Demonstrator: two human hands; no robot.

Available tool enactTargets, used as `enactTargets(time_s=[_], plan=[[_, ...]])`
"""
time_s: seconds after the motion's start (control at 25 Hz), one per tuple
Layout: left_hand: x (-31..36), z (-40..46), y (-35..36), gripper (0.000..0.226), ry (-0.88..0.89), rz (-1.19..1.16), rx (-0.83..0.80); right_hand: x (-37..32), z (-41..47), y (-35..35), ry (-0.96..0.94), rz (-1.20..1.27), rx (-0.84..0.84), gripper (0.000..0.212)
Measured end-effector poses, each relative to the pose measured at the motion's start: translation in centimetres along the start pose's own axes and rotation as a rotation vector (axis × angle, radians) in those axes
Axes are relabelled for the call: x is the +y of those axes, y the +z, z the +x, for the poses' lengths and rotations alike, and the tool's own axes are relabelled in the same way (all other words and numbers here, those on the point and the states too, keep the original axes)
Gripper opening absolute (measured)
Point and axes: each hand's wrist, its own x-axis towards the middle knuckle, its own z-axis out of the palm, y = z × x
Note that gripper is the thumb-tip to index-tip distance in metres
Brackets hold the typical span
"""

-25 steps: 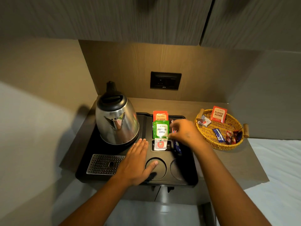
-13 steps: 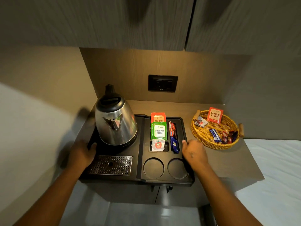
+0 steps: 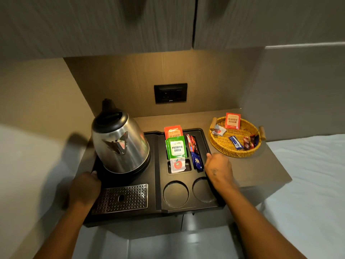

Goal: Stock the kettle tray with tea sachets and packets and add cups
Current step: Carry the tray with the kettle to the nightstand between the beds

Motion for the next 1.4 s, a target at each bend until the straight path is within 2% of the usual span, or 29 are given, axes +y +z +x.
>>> enactTargets(time_s=[0.12,0.2,0.32,0.44,0.56,0.8,1.0,1.2,1.4], plan=[[2.6,-2.0,-1.2,0.028,0.027,-0.025,-0.016,2.4,-1.2,-3.5,0.018,-0.002,0.082,0.041],[5.3,-4.0,-1.4,0.032,0.087,-0.040,-0.029,5.3,-2.7,-6.6,0.024,-0.025,0.129,0.043],[11.3,-9.4,-0.6,0.040,0.205,0.003,-0.075,12.8,-7.1,-13.1,0.100,-0.031,0.242,0.043],[17.9,-17.0,1.4,0.040,0.369,0.007,-0.125,22.2,-13.6,-20.1,0.268,-0.028,0.343,0.042],[25.3,-28.0,4.4,0.039,0.601,0.028,-0.228,33.2,-22.9,-28.3,0.478,-0.038,0.468,0.042],[38.8,-50.1,9.8,0.040,0.997,-0.064,-0.431,49.8,-40.2,-41.2,0.788,-0.048,0.699,0.043],[50.8,-68.9,16.4,0.041,1.216,-0.099,-0.572,62.7,-50.1,-49.1,1.030,-0.144,0.845,0.042],[64.5,-86.2,24.4,0.040,1.366,-0.179,-0.641,78.7,-52.6,-57.6,1.212,-0.215,0.898,0.043],[81.3,-100.3,31.7,0.041,1.408,-0.198,-0.711,95.6,-48.3,-67.5,1.309,-0.176,0.989,0.042]])
